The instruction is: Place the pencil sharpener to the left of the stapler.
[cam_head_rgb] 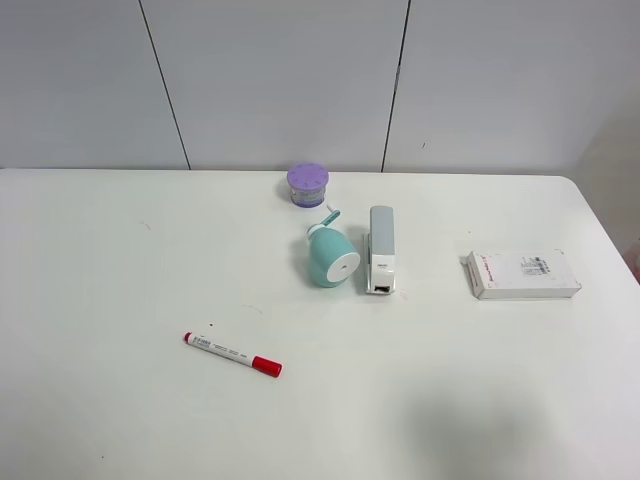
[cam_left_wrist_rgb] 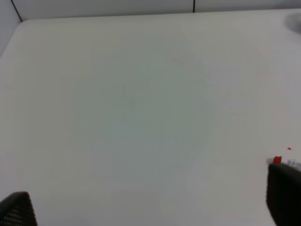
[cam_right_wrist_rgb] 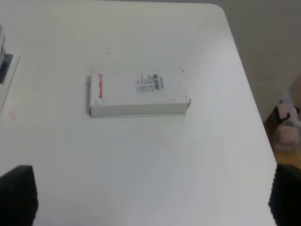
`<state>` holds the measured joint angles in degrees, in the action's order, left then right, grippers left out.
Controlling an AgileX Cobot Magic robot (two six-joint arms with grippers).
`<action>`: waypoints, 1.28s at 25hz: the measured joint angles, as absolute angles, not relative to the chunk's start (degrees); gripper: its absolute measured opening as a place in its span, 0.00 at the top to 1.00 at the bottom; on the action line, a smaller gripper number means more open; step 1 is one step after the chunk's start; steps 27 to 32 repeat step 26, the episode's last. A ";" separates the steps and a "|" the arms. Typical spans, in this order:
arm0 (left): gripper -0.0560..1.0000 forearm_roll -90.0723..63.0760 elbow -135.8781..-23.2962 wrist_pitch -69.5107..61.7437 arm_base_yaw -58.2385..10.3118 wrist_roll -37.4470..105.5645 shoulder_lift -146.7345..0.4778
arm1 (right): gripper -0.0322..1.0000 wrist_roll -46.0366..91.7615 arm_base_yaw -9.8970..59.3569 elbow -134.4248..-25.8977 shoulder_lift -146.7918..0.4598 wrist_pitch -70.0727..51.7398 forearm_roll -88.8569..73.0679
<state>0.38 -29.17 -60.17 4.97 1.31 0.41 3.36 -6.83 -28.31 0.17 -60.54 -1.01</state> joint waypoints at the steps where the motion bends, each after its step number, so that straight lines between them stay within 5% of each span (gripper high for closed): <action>1: 0.01 0.38 -29.17 -60.17 4.97 1.31 0.41 | 0.01 3.36 -6.83 -28.31 0.17 -60.54 -1.01; 32: 0.01 0.38 -29.17 -60.17 4.97 1.31 0.41 | 0.01 3.20 -6.81 -28.31 0.17 -60.59 -0.83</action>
